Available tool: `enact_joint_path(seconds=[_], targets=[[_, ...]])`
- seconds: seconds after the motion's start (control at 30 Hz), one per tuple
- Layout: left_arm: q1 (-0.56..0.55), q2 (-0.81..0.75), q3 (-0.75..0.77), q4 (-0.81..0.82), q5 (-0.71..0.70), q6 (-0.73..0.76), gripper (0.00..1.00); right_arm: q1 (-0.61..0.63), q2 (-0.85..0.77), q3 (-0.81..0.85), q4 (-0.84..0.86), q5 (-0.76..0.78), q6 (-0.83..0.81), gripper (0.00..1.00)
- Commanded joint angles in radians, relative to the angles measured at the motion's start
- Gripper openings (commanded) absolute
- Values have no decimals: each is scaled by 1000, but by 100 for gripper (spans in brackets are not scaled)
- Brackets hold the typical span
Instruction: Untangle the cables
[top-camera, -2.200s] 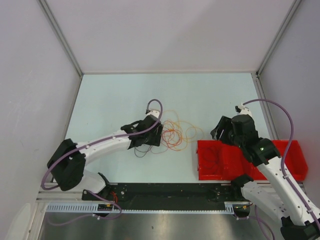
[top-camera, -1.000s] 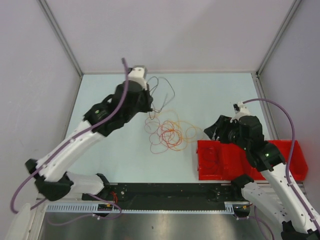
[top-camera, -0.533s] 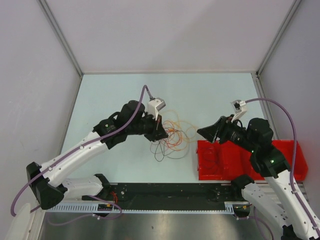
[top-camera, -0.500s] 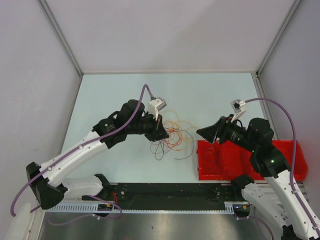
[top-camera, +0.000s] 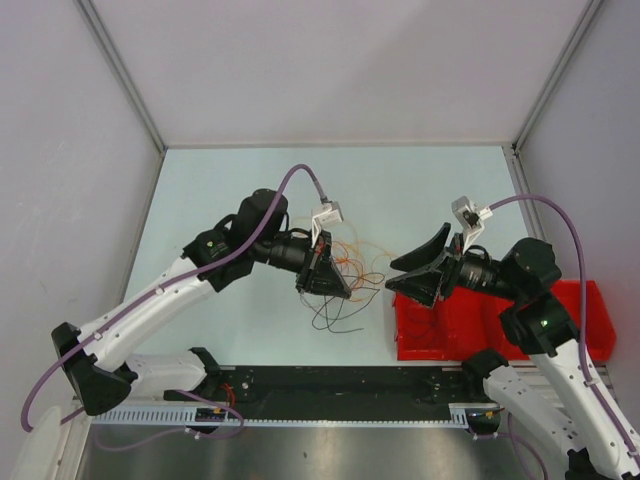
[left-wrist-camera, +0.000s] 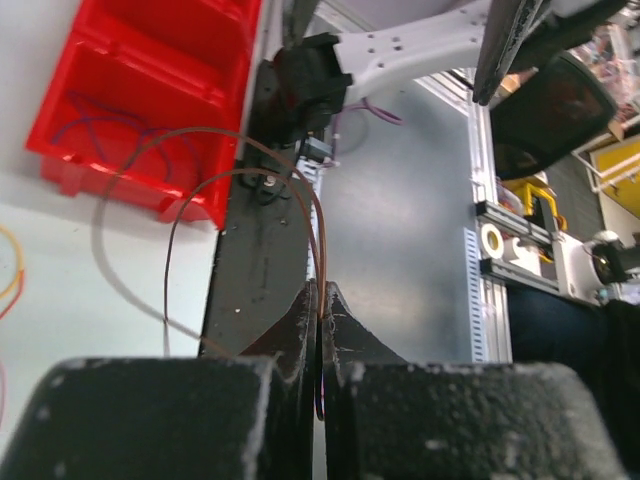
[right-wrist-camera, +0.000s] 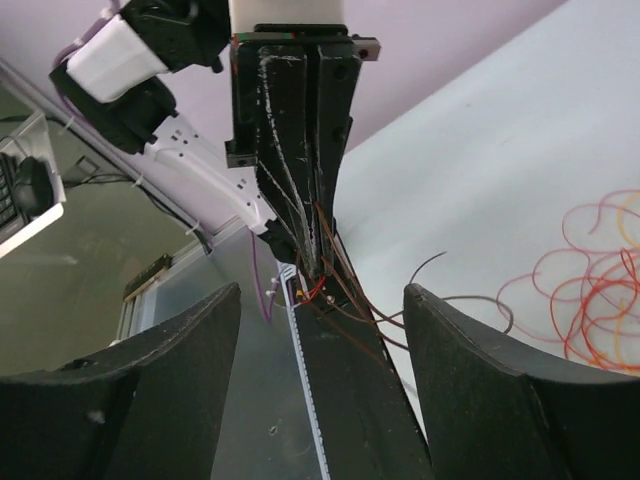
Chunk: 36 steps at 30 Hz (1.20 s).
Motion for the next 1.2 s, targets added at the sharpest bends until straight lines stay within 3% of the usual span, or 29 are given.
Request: enact_joint_path(seconds=[0.0,0.37,0.5,0.73,0.83,0.93,1.0,1.03,1.13,1.17], targets=[[-6,-13,48,59,135,-1,0,7,27,45,124,-116,-16,72],[-5,-25,39,166,217,-91,0,99,133,83,66,-162,-86,72],[-5,-27,39,196,209,-113,0,168,156,97,23,-132,-126,56],[-5,-30,47,194,191,-116,1,265,173,111,3,-53,-152,38],[-3,-31,47,193,181,-116,0,289,179,114,-2,-18,-158,26],[-5,-33,45,185,171,-110,0,311,181,115,9,4,-152,4],[-3,-34,45,168,160,-96,2,326,179,118,13,26,-149,0],[-2,-36,45,159,142,-85,7,329,181,120,12,39,-151,0],[5,-48,50,93,80,-32,71,331,179,144,-37,126,-171,0],[11,-63,53,28,4,-13,99,331,182,178,-97,231,-177,0]])
